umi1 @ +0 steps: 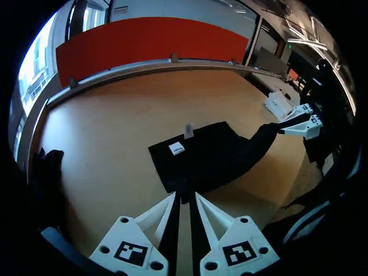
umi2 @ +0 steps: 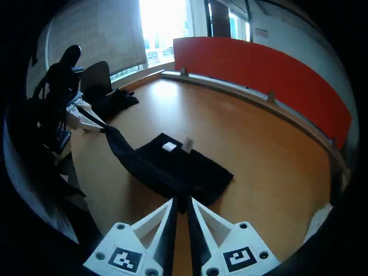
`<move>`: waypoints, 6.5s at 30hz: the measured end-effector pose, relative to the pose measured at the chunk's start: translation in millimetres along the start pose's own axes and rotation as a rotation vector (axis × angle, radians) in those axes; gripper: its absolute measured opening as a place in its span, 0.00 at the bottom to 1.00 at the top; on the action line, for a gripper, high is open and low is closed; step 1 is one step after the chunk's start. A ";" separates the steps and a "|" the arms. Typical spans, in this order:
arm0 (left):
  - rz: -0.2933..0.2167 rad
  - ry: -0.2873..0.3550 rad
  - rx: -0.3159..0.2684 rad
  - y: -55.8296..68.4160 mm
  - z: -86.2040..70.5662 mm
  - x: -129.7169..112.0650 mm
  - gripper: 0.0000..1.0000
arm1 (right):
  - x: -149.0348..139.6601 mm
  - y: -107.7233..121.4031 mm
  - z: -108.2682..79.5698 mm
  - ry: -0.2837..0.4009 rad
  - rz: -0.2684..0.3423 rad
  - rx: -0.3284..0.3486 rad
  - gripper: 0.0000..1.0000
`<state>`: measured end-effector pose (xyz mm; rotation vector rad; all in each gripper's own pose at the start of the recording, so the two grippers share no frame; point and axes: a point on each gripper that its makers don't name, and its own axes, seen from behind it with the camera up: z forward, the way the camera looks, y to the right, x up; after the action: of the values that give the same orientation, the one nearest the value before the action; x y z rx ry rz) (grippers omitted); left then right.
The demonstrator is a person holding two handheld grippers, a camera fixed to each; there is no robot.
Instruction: Fold towel
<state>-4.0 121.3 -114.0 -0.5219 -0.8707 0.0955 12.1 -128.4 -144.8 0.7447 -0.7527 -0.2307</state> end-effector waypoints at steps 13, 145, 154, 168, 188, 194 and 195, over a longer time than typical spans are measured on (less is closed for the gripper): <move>-0.001 0.003 0.002 -12.7 43.8 10.5 0.14 | -10.3 27.1 40.3 -0.048 0.013 -0.010 0.14; -0.101 -0.004 0.206 -66.9 99.7 -27.0 0.79 | -49.4 78.1 80.7 -0.103 0.152 -0.166 0.85; -0.133 -0.002 0.241 -67.6 86.6 -38.8 0.79 | -49.8 72.2 81.7 -0.108 0.109 -0.133 0.85; -0.187 0.003 0.295 -72.1 63.0 -58.3 0.80 | -52.4 66.7 82.3 -0.129 0.049 -0.090 0.84; -0.264 -0.012 0.343 -74.1 31.5 -92.8 0.79 | -88.1 59.9 90.5 -0.204 -0.039 -0.059 0.66; -0.281 -0.018 0.352 -77.6 24.6 -101.2 0.79 | -92.2 60.8 89.8 -0.217 -0.059 -0.043 0.50; -0.282 -0.019 0.353 -78.2 24.0 -102.1 0.79 | -93.1 60.8 89.6 -0.220 -0.061 -0.040 0.48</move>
<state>-98.2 33.3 -136.2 -0.0662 -0.9145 -0.0048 -120.8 -90.5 -108.9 0.7119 -0.9322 -0.3867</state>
